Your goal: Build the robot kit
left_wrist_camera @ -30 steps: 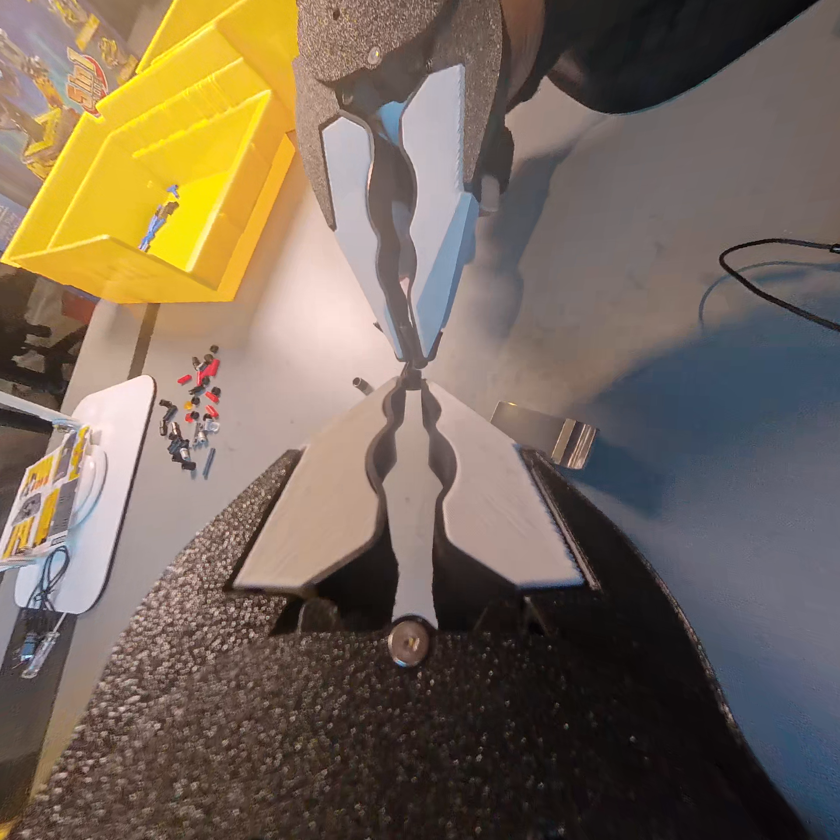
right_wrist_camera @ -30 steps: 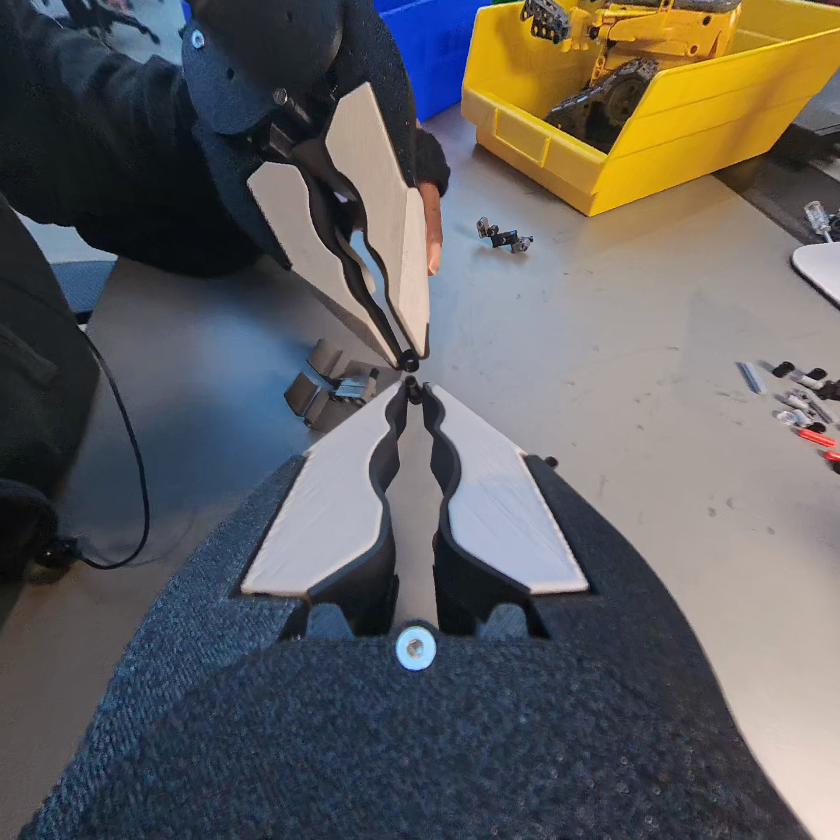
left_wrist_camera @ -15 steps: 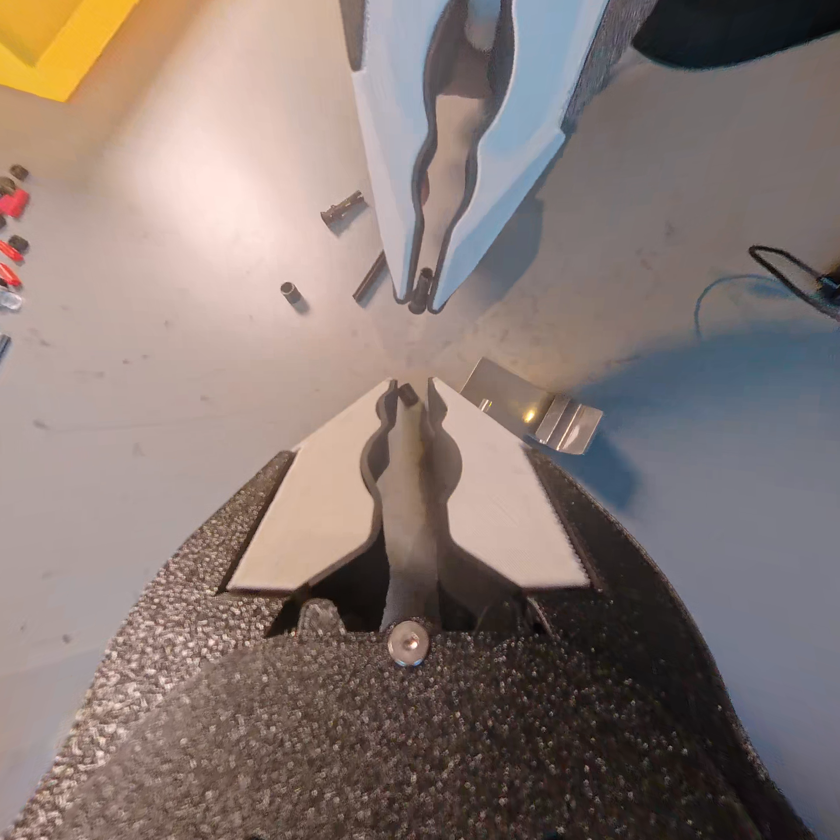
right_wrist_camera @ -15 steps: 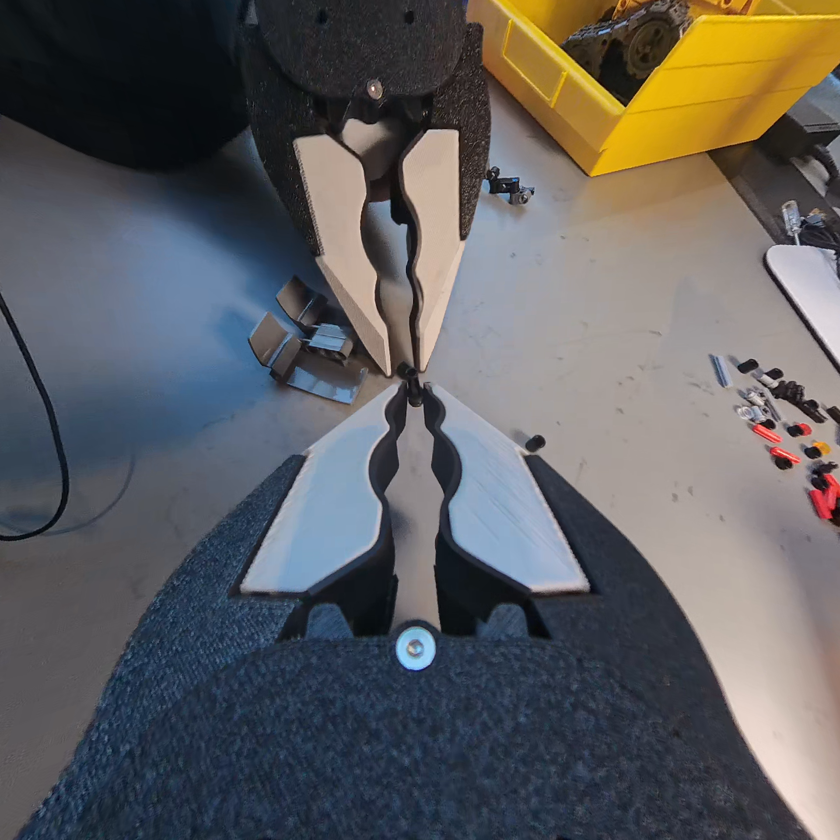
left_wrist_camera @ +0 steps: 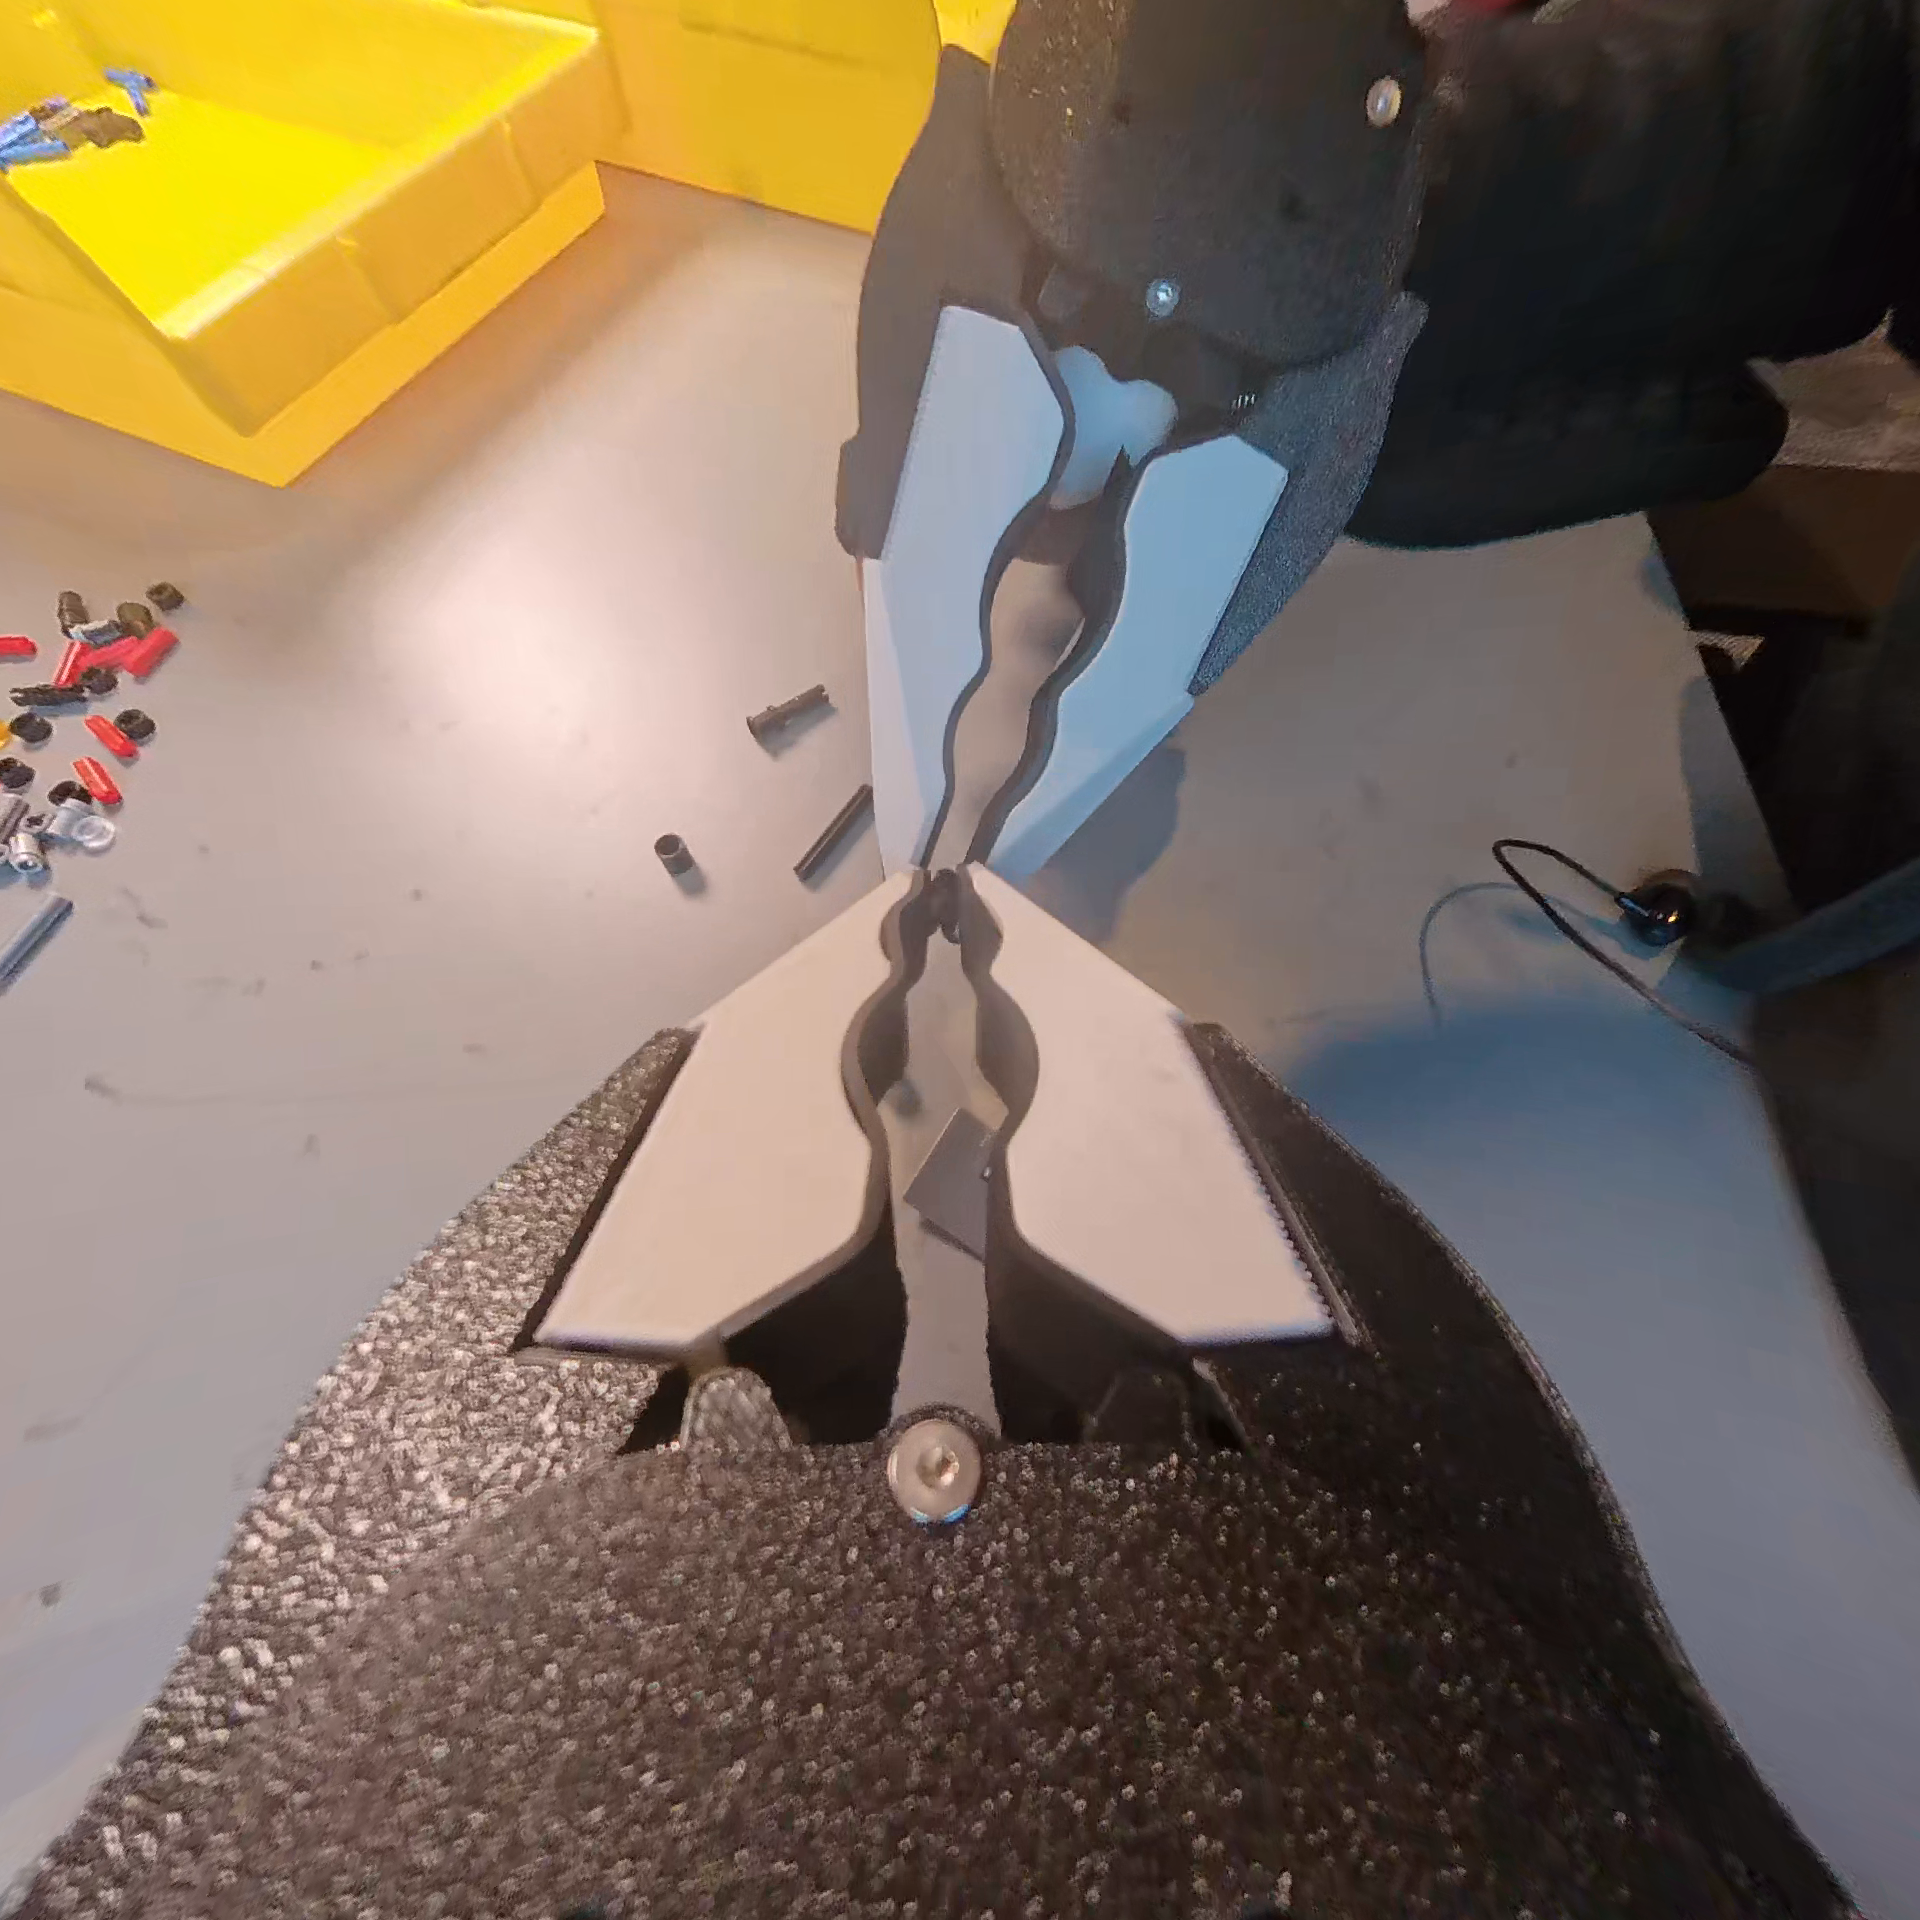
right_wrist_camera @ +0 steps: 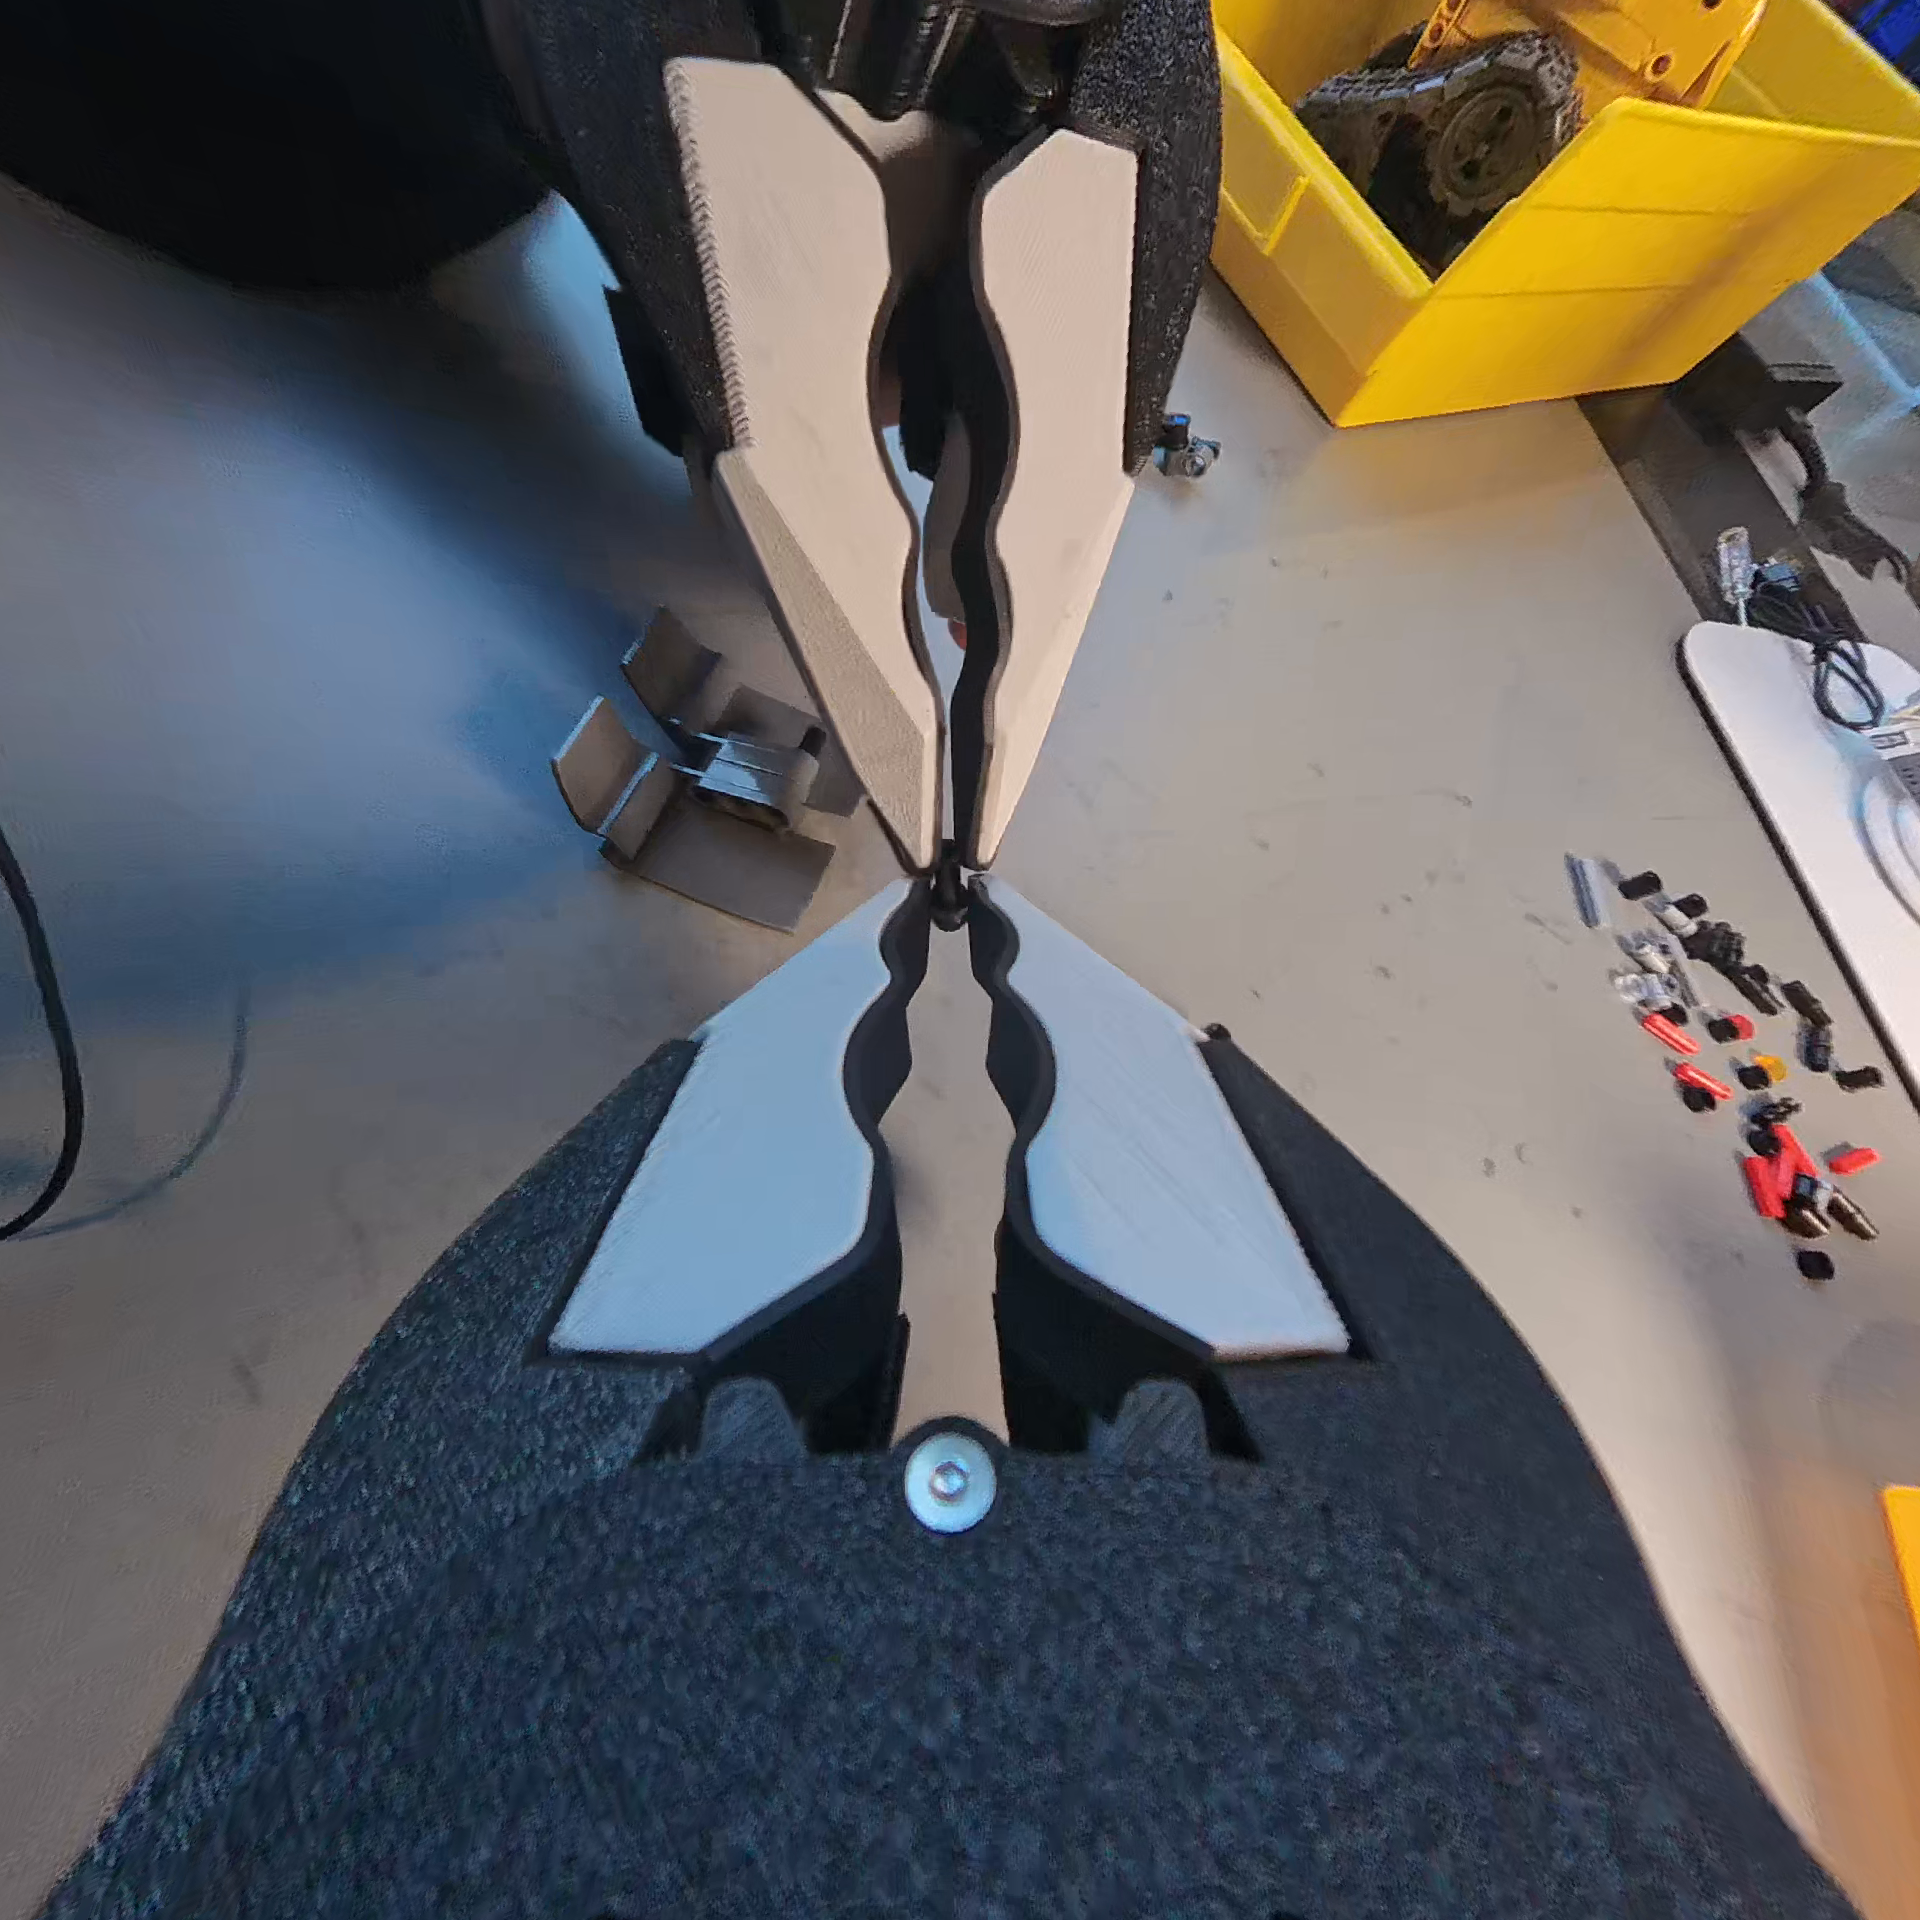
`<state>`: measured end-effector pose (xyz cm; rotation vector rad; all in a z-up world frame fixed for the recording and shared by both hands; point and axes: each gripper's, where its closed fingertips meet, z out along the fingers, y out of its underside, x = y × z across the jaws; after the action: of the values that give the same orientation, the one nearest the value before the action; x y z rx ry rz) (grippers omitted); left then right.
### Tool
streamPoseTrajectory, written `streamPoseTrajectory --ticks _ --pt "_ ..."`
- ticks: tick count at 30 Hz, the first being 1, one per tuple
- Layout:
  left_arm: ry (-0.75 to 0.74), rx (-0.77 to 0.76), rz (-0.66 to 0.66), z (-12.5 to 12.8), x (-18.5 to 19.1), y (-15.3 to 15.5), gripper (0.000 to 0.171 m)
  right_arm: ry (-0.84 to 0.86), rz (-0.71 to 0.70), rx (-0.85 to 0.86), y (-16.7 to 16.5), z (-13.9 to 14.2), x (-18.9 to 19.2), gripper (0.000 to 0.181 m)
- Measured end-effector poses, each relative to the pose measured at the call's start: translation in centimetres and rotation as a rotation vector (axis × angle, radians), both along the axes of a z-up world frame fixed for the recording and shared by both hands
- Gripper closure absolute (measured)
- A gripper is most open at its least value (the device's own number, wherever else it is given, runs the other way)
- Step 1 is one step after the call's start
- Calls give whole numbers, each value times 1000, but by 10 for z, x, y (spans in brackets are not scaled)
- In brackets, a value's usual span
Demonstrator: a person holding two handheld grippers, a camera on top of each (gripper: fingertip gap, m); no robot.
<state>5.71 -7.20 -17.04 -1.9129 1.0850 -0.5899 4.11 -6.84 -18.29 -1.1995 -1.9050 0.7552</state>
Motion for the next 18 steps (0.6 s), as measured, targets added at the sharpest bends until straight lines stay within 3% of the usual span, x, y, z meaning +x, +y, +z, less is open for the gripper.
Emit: streamPoseTrajectory --ticks 3,10,18 --pt "-98 -21 -12 12 -3 -1 168 56 23 3 -1 10 0 175" --pt "-585 -99 -60 69 -6 -3 169 347 65 -236 -6 66 2 173" --pt "-867 -148 -80 98 -10 -3 169 506 61 -330 -7 95 4 173"
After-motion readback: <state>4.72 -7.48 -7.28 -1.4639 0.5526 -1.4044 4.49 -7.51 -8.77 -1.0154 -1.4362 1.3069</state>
